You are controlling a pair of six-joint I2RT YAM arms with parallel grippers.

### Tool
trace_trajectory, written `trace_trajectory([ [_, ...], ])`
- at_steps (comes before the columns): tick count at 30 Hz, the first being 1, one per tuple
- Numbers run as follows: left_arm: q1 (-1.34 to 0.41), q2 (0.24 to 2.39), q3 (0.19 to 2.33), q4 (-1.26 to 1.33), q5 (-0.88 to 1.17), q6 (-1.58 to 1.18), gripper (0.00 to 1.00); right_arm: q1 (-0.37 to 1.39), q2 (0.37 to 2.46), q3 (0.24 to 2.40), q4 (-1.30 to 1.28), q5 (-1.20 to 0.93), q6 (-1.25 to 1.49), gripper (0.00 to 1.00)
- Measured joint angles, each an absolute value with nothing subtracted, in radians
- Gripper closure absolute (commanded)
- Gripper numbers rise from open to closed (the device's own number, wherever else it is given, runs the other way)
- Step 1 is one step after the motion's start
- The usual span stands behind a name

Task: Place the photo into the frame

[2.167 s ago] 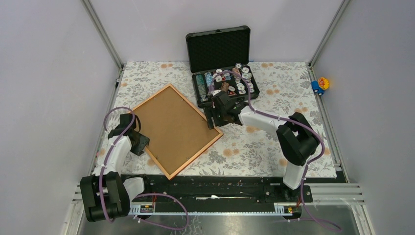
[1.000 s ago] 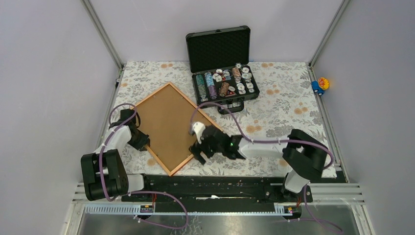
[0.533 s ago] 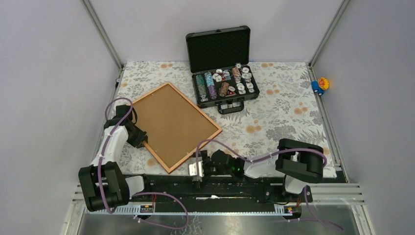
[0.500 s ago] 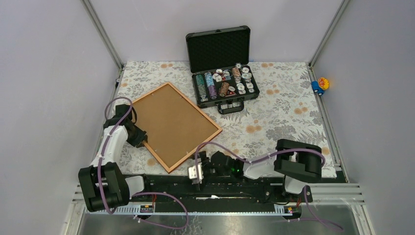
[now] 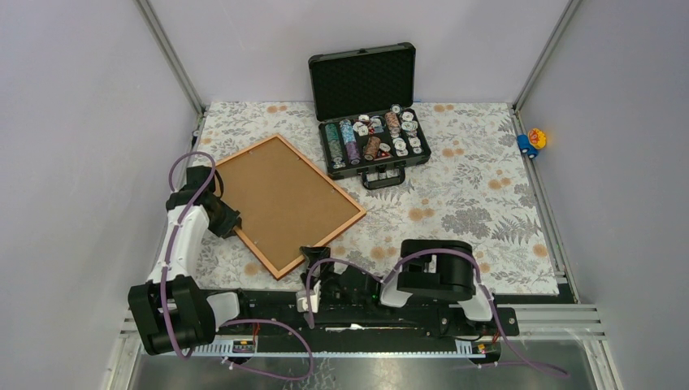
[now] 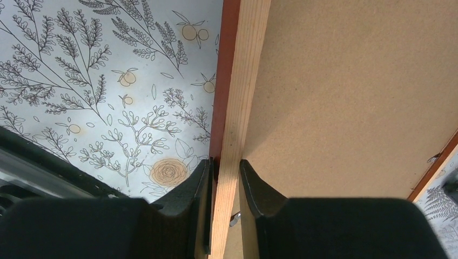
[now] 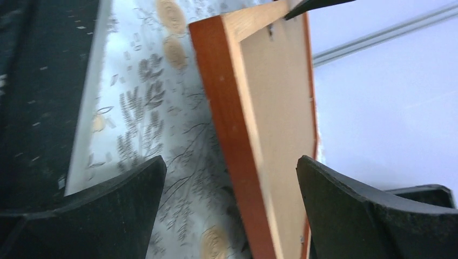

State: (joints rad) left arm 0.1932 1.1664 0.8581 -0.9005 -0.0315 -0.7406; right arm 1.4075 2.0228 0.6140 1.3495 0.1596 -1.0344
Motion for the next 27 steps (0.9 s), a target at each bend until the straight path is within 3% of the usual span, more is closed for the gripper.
trace_trajectory([
  [8, 0.193, 1.166, 0.869, -0.915, -0.028, -0.738, 1.0, 1.411, 2.093, 0.701, 1.423, 0.244, -1.087, 0.15],
  [18, 0.193, 1.166, 0.885, -0.928, -0.027, -0.737, 1.0, 1.421, 2.128, 0.777, 1.425, 0.291, -1.103, 0.42],
  [27, 0.194, 1.162, 0.906, -0.939, -0.026, -0.737, 1.0, 1.453, 2.159, 0.81, 1.423, 0.359, -1.104, 0.53],
])
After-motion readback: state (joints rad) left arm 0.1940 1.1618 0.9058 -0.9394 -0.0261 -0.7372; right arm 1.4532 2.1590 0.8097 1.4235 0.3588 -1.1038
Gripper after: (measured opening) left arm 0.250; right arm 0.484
